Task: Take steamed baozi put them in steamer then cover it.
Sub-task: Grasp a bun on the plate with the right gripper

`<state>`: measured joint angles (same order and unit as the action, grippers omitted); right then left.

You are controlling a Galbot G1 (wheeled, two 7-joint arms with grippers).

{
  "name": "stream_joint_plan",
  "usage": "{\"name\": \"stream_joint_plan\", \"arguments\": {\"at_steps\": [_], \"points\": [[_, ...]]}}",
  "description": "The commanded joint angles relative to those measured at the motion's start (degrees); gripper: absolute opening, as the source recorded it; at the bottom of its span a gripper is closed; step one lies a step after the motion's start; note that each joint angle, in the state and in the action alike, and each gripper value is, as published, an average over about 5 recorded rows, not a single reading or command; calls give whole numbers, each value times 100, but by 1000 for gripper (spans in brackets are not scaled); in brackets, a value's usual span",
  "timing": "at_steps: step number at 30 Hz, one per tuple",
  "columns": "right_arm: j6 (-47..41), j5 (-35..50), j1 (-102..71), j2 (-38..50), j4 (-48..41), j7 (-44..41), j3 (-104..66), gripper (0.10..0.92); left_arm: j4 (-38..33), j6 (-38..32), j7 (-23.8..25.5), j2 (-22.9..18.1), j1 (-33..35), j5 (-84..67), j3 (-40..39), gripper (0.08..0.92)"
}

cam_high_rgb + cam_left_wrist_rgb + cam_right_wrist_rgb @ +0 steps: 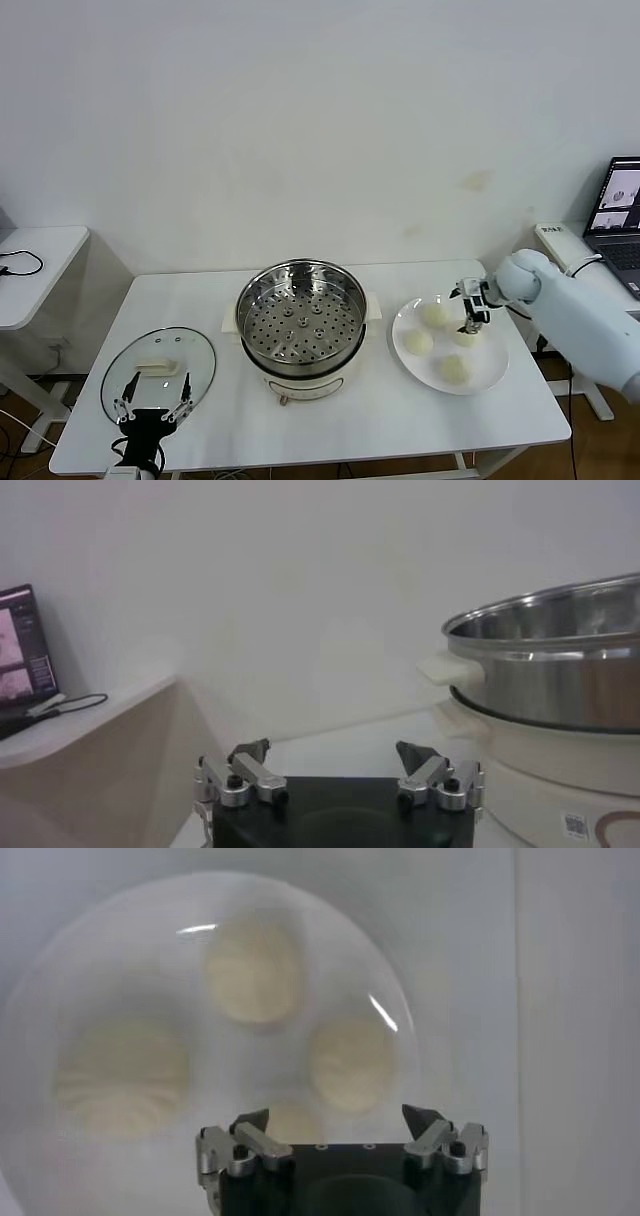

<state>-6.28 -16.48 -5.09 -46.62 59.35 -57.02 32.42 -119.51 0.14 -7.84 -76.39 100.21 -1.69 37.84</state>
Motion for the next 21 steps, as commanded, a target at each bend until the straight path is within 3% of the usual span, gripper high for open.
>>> {"name": "stream_joint_plan", "arguments": {"at_steps": [1,21], "points": [[119,-216,425,-812,-1233,-230,292,823,-5,-8,5,3,9,28,28,823],[110,-358,362,-1383,-1777,-163,249,823,21,-30,33,28,33,89,45,823]]}}
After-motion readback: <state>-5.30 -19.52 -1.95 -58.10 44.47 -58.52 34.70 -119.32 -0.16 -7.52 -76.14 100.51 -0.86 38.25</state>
